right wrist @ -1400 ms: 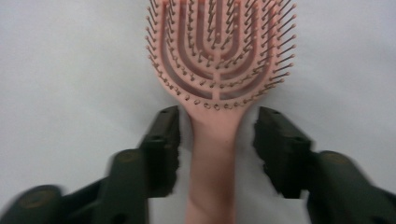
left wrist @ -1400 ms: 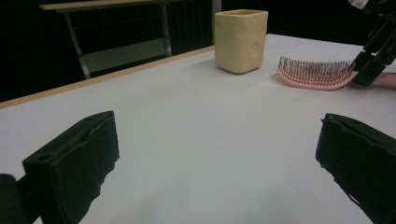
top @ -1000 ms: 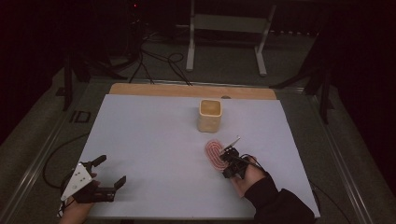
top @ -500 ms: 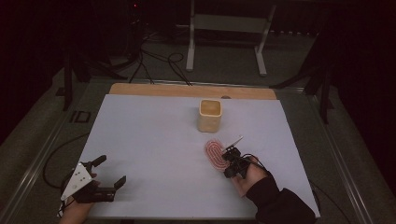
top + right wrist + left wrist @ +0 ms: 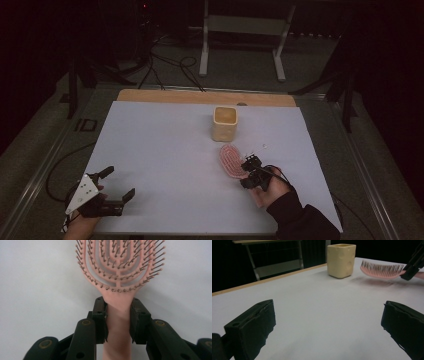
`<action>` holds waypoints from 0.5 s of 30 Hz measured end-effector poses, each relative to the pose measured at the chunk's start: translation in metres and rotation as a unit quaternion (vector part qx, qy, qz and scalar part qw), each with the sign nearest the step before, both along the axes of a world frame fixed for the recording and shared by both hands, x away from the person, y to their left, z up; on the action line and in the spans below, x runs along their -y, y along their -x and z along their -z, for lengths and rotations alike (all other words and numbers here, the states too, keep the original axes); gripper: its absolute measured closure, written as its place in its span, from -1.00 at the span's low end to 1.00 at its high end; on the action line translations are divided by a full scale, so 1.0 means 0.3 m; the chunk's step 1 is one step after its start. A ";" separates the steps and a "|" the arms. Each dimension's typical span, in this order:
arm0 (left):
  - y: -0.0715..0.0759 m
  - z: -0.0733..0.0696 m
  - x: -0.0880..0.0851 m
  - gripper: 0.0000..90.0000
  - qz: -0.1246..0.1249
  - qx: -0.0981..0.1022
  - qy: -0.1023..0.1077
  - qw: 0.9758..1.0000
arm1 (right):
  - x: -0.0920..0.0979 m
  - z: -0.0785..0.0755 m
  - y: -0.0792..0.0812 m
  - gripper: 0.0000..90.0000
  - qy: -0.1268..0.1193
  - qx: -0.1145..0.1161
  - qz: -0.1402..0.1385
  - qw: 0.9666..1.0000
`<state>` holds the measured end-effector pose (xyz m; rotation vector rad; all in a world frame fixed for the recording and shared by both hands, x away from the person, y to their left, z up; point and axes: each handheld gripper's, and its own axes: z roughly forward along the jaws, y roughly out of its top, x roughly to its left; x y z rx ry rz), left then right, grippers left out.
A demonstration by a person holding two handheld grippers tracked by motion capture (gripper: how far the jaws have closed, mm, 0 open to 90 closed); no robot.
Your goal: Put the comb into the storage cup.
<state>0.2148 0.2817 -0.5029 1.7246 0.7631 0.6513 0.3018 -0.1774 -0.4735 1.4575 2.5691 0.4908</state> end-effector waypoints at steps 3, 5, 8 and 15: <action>0.001 -0.001 0.001 -1.00 0.000 0.001 -0.001 1.000 | 0.001 -0.025 0.008 0.55 -0.010 0.019 -0.002 1.000; 0.001 0.000 0.001 -1.00 0.000 0.000 0.000 1.000 | 0.002 -0.041 0.013 0.55 -0.021 0.032 -0.003 0.999; 0.001 0.000 0.001 -1.00 0.001 0.001 -0.002 1.000 | 0.005 -0.063 0.017 0.55 -0.042 0.045 -0.005 0.998; 0.001 -0.001 0.002 -1.00 0.001 0.000 0.000 1.000 | 0.008 -0.121 0.035 0.55 -0.087 0.143 -0.026 0.986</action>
